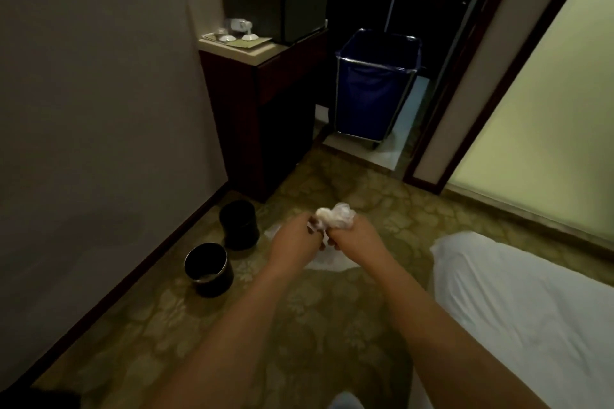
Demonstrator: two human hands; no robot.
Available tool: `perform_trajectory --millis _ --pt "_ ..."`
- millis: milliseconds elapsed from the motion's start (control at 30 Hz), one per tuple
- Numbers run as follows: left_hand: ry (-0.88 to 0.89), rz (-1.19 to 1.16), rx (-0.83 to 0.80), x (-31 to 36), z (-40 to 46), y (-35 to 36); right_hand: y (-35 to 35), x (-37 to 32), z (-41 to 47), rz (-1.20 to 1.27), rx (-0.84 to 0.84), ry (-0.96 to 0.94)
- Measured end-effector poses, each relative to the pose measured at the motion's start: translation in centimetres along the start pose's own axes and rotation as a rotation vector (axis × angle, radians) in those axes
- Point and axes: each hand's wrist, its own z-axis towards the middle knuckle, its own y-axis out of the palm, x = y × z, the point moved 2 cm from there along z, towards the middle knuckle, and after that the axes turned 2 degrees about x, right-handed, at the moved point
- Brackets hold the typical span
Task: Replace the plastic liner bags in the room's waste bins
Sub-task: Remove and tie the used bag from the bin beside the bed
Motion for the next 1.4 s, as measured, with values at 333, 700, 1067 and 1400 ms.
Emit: perform_trajectory --millis 333,700,1067,1400 --pt "0.083 0.127 -0.025 6.7 21.3 6.4 -6.8 1.4 20.9 0.125 0.071 -0.012" --pt "0.155 0.195 0.024 18.8 43.8 9.9 -19.2 -0.7 42.5 0.176 0.021 -0.015" --pt "0.210 0.163 0.038 24.4 65.8 12.9 -26.3 -6.1 60.6 0.173 0.070 0.008" --pt "0.291 0.039 -0.042 29.2 90.0 11.1 -30.5 -14.9 82.8 0.079 0.157 -0.044"
